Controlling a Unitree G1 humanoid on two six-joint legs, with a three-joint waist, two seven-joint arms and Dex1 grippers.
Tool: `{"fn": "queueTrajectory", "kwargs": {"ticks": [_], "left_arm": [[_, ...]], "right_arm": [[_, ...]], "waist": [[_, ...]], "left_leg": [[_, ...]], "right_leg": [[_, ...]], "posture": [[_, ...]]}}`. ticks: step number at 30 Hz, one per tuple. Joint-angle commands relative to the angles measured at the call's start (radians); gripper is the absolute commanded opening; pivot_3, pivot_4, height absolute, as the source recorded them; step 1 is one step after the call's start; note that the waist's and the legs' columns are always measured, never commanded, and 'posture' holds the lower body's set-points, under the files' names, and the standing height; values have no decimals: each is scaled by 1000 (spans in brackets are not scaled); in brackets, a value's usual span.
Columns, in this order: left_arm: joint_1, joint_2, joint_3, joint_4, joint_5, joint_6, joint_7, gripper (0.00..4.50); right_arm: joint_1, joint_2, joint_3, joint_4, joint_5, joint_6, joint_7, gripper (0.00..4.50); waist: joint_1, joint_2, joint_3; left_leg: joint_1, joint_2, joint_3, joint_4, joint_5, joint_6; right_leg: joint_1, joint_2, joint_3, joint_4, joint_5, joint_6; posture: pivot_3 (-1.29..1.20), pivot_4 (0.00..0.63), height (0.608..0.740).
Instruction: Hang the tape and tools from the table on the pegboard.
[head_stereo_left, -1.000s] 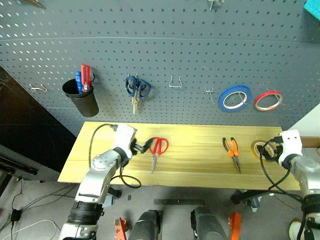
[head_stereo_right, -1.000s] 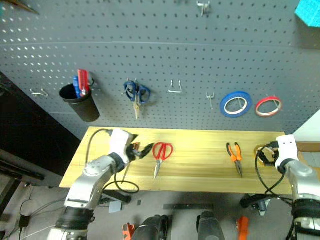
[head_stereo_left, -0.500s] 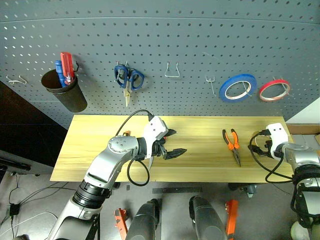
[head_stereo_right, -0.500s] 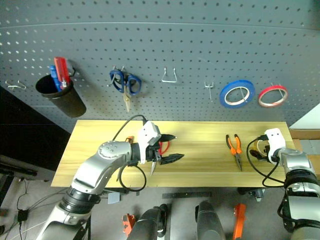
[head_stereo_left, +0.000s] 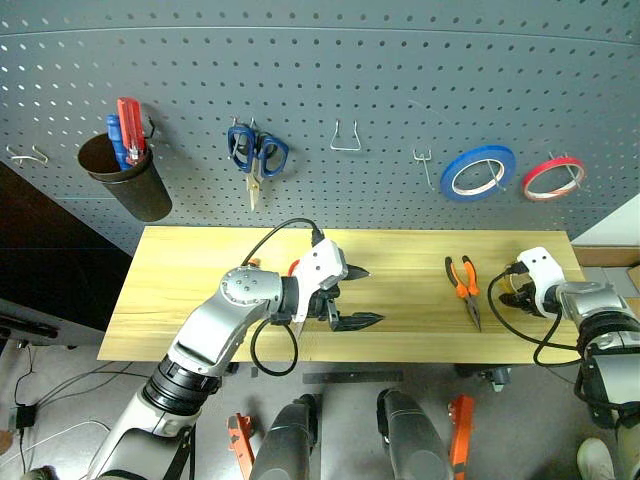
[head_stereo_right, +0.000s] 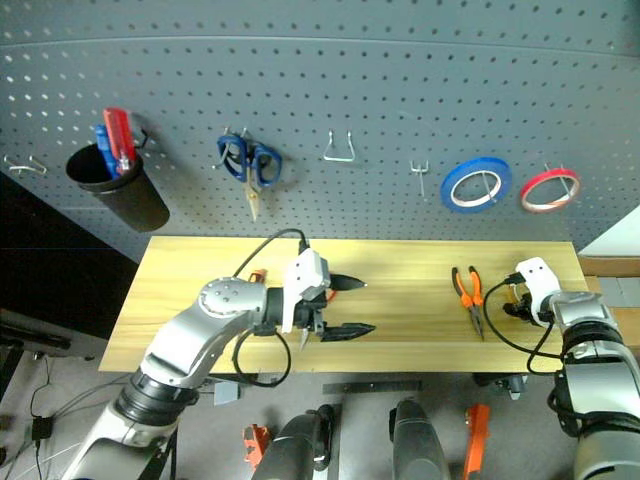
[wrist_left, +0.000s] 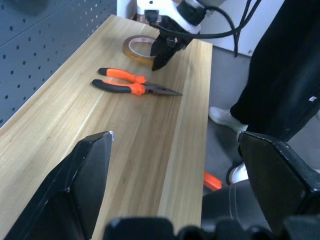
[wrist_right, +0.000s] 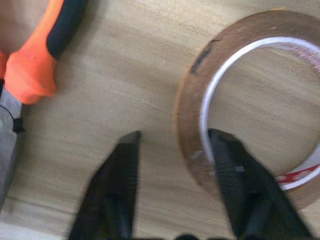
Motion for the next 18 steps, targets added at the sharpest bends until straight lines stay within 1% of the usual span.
{"fn": "queueTrajectory", "kwargs": {"ticks": [1, 2, 3, 7, 10, 13, 16, 18], "left_arm": [[10, 7, 19, -53, -11, -20, -3, 4298], [15, 10, 29, -60, -27, -3, -4, 4298], [17, 11, 34, -63, -38, 8, -4, 4298], [37, 4, 76, -75, -67, 6, 12, 4298], [37, 14, 75, -55, -45, -34, 9, 4298], [22, 4, 87, -32, -27, -76, 24, 4298], [5, -7, 109, -7, -20, -109, 45, 4298], [-1, -8, 119, 6, -19, -126, 50, 4298]], "right_arm": [[39, 5, 31, 39, -44, -15, 0, 531], [52, 8, 38, 32, -54, -35, -12, 222], [60, 9, 42, 29, -62, -51, -22, 73], [128, 9, 34, -35, -51, -90, -34, 73], [212, -20, 25, -181, -37, -99, -14, 73], [328, -71, -23, -461, -2, -48, -7, 73], [499, -120, -117, -857, 25, 56, -27, 73], [603, -126, -181, -1094, 18, 124, -74, 73]], "waist": [[0, -1, 0], [0, -1, -1], [0, -2, -1], [0, -7, -4], [3, -7, -4], [6, -7, -4], [4, -2, -4], [0, 0, -4]], "left_leg": [[0, 0, 0, 0, 0, 0], [0, 0, 0, 0, 0, 0], [0, 0, 0, 0, 0, 0], [0, 0, -1, 1, 1, -2], [1, 0, -3, 3, 1, -2], [0, 0, -3, 4, 0, -1], [-1, 0, -2, 4, 0, -1], [-4, 0, -1, 4, 0, -2]], "right_leg": [[0, 0, 0, 0, 0, 0], [0, 0, 0, 0, 0, 0], [0, 0, 0, 0, 0, 0], [1, 0, -1, 0, 0, 0], [3, 0, -2, 0, 0, 1], [3, 0, -2, 0, 1, 1], [1, 0, -1, 0, 1, 1], [-3, 0, 0, 2, 1, 2]], "posture": [[-85, 309, 740], [-85, 309, 740], [-91, 304, 740], [-126, 303, 740], [-147, 300, 740], [-155, 295, 740], [-163, 287, 740], [-173, 285, 740]]}}
